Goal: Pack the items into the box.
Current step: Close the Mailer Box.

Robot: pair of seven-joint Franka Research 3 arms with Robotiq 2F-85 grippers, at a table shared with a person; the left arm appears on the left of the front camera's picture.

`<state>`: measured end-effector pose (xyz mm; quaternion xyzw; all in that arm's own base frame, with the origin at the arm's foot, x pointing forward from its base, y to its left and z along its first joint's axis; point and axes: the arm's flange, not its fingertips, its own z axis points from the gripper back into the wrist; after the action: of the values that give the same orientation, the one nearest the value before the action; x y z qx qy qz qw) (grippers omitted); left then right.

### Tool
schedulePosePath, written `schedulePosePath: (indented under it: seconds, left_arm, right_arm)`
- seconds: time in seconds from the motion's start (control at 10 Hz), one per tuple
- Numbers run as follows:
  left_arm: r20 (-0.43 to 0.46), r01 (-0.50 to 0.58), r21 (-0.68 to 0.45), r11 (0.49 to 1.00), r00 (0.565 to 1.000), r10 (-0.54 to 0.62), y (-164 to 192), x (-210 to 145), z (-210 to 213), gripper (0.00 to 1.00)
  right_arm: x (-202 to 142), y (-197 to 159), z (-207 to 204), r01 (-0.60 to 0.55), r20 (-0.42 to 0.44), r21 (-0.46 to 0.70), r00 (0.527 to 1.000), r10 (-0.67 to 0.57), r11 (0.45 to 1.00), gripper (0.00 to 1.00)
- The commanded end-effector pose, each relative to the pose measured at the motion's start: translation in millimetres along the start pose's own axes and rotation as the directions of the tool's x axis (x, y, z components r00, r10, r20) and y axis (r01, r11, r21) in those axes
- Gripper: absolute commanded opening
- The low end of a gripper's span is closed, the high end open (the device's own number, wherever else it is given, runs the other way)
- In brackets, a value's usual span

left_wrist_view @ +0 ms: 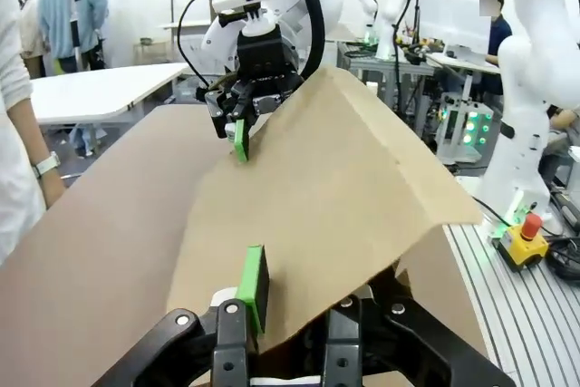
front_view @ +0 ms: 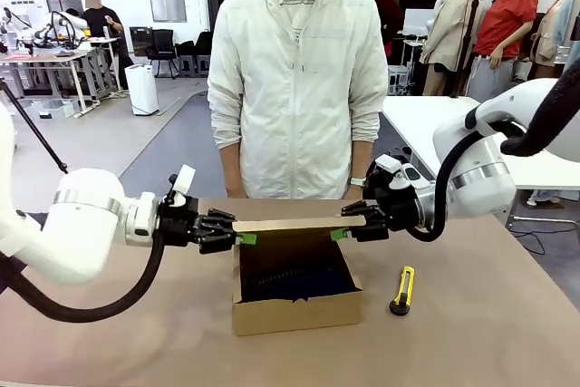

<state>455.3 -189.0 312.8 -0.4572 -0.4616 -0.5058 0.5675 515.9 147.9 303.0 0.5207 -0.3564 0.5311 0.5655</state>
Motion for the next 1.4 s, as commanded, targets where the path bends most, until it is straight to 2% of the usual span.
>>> schedulePosePath:
  seconds: [0.0, 0.1, 0.3, 0.6, 0.7, 0.8, 0.9, 1.0, 1.1, 1.3]
  left_arm:
    - [0.012, -0.004, 0.016, 1.0, 1.0, 0.004, -0.5, -16.8, 0.6, 0.9]
    - [0.018, -0.021, 0.027, 0.999, 1.0, 0.02, -3.7, -22.7, 5.7, 1.0]
    - [0.003, -0.015, 0.068, 0.998, 1.0, 0.015, -18.0, -27.4, 17.7, 1.0]
    - [-0.026, 0.022, 0.156, 0.988, 1.0, -0.018, -62.0, -30.3, 45.8, 1.0]
    - [0.034, 0.057, 0.305, 0.95, 0.997, -0.071, -77.0, -25.0, 66.1, 1.0]
    - [0.134, 0.135, 0.394, 0.909, 0.97, -0.202, -82.7, -17.1, 70.9, 1.0]
    - [0.168, 0.197, 0.465, 0.863, 0.937, -0.305, -81.6, -11.6, 68.1, 1.0]
    - [0.132, 0.212, 0.574, 0.791, 0.929, -0.345, -78.5, -10.0, 66.3, 1.0]
    - [0.161, 0.259, 0.51, 0.82, 0.908, -0.387, -69.6, -7.0, 58.9, 1.0]
    - [0.098, 0.22, 0.37, 0.903, 0.957, -0.273, -40.2, -13.3, 35.6, 1.0]
  right_arm:
    - [-8.3, 11.0, -6.2, -0.056, -0.025, -0.032, 0.998, 0.055, 0.998, 1.0]
    - [-12.0, 13.5, -1.6, -0.058, -0.023, -0.034, 0.998, 0.057, 0.998, 1.0]
    - [-24.7, 23.0, 16.3, -0.04, -0.02, -0.066, 0.999, 0.039, 0.997, 1.0]
    - [-40.5, 41.0, 61.3, 0.014, 0.045, -0.256, 0.999, -0.003, 0.967, 1.0]
    - [-34.5, 43.0, 73.5, 0.014, 0.152, -0.303, 0.988, 0.034, 0.953, 1.0]
    - [-24.7, 39.4, 71.6, -0.003, 0.218, -0.314, 0.973, 0.075, 0.949, 1.0]
    - [-15.1, 30.9, 63.8, -0.005, 0.282, -0.33, 0.954, 0.103, 0.944, 1.0]
    - [-6.0, 23.4, 52.7, -0.02, 0.303, -0.303, 0.946, 0.116, 0.953, 1.0]
    - [4.0, 14.9, 37.9, -0.045, 0.289, -0.253, 0.95, 0.119, 0.966, 1.0]
    - [10.7, 0.2, 8.6, -0.076, 0.19, -0.193, 0.975, 0.113, 0.978, 1.0]
